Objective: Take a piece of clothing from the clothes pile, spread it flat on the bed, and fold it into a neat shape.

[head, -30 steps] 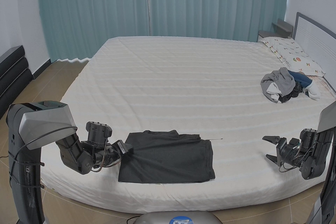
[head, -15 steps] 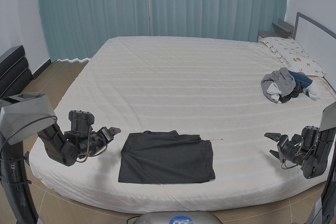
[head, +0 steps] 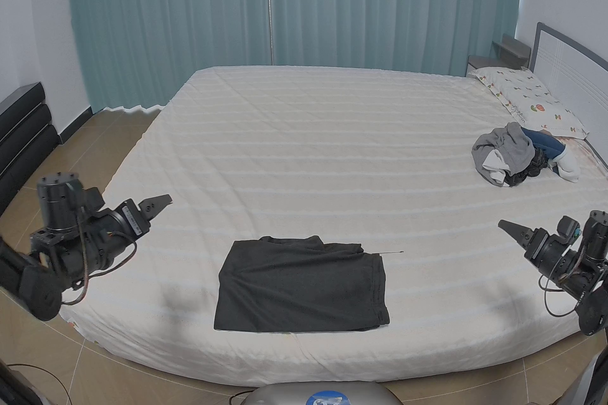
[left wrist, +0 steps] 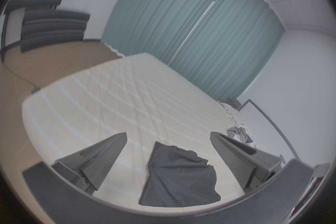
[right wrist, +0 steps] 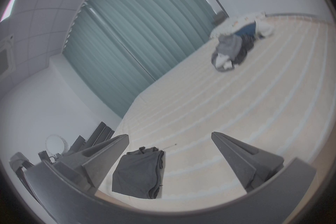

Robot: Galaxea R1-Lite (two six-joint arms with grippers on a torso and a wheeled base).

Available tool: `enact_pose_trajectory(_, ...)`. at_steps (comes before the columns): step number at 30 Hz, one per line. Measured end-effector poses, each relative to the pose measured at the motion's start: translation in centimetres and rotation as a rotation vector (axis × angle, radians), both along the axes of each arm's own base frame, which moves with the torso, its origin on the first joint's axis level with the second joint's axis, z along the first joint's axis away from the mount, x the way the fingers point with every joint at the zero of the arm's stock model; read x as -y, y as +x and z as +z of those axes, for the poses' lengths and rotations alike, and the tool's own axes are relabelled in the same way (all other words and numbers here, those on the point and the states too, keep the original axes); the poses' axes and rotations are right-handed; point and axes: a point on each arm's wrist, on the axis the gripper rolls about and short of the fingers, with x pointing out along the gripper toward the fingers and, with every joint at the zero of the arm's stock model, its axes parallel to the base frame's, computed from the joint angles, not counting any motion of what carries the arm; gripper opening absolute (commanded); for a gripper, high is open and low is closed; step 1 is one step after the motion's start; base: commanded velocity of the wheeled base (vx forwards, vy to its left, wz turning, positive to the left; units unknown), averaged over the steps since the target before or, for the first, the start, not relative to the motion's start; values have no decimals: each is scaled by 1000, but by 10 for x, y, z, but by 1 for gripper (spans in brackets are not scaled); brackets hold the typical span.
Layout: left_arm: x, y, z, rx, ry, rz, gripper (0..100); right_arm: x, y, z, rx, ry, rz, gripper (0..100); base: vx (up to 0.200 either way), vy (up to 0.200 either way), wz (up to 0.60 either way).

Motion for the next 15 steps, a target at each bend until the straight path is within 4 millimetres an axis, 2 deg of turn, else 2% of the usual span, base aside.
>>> enact_pose_trajectory(7,-9,-62,36,189,145,-8,100,-5,-46,43,155,-123,-11,100,0,0,0)
enact_pose_trajectory(15,-18,-128,54,299,316,23,100,-12,-102,61,187,-264,7,100,0,0,0)
